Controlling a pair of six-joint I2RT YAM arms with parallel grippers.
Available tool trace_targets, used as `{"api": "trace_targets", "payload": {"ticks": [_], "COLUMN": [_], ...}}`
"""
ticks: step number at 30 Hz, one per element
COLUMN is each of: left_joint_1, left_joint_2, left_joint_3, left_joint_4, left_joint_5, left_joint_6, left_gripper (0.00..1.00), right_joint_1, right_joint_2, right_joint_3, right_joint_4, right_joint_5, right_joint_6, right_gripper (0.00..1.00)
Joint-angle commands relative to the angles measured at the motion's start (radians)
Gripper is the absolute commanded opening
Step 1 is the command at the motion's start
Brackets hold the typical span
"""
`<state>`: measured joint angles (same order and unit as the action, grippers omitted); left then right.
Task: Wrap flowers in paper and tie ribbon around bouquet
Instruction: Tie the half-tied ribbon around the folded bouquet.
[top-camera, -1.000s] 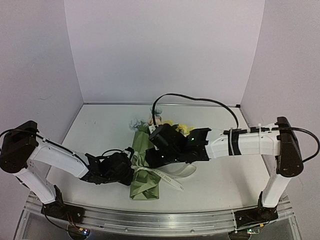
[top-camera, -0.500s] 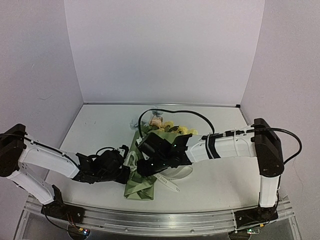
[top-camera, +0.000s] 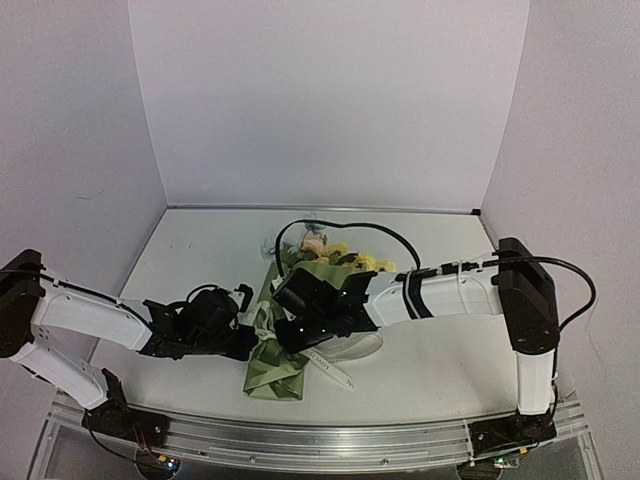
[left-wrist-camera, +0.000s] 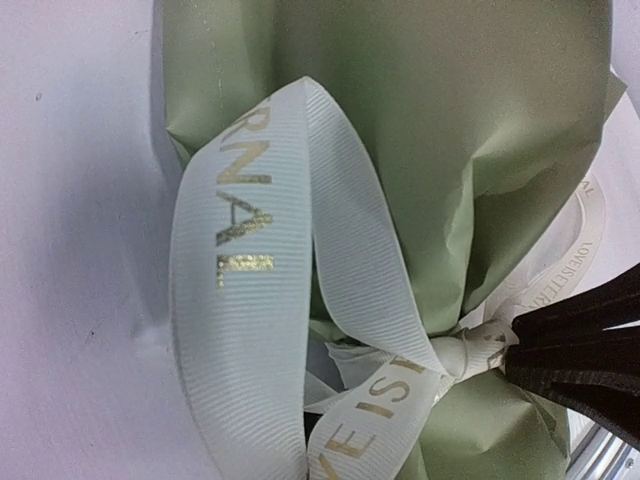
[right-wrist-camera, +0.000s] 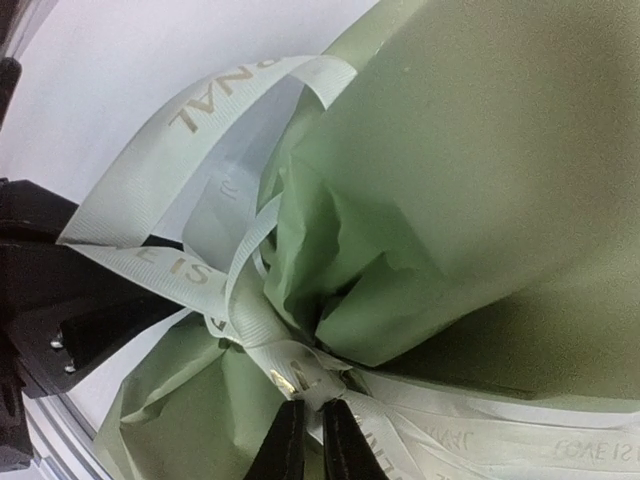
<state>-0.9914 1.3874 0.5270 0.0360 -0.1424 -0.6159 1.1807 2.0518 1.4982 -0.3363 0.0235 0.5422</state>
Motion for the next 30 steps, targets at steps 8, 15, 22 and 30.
{"api": "trace_targets", "payload": {"ticks": [8, 15, 22, 30], "left_joint_1": [0.024, 0.075, 0.109, 0.138], "left_joint_2": [-0.036, -0.076, -0.065, 0.043], "left_joint_3": [0.089, 0.077, 0.039, 0.074], "left_joint_4": [-0.065, -0.097, 0.005, 0.052], "left_joint_5": [0.131, 0.188, 0.315, 0.400], "left_joint_6": [0.104, 0.121, 0.126, 0.182], "left_gripper": [0.21, 0.30, 0.34, 0.45], "right_joint_1": [-0.069, -0.080, -0.086, -0.088], "right_joint_2": [-0.090, -0.125, -0.132, -0.126], "right_joint_3": [-0.119, -0.146, -0.142, -0.140], "right_joint_4": [0.016, 0.024, 0.023, 0.025], "right_joint_5": [0.053, 0.045, 0.022, 0.008], "right_joint_6": [-0.001, -0.020, -0.039, -0.036], "right_gripper": [0.02, 0.02, 0.02, 0.02]}}
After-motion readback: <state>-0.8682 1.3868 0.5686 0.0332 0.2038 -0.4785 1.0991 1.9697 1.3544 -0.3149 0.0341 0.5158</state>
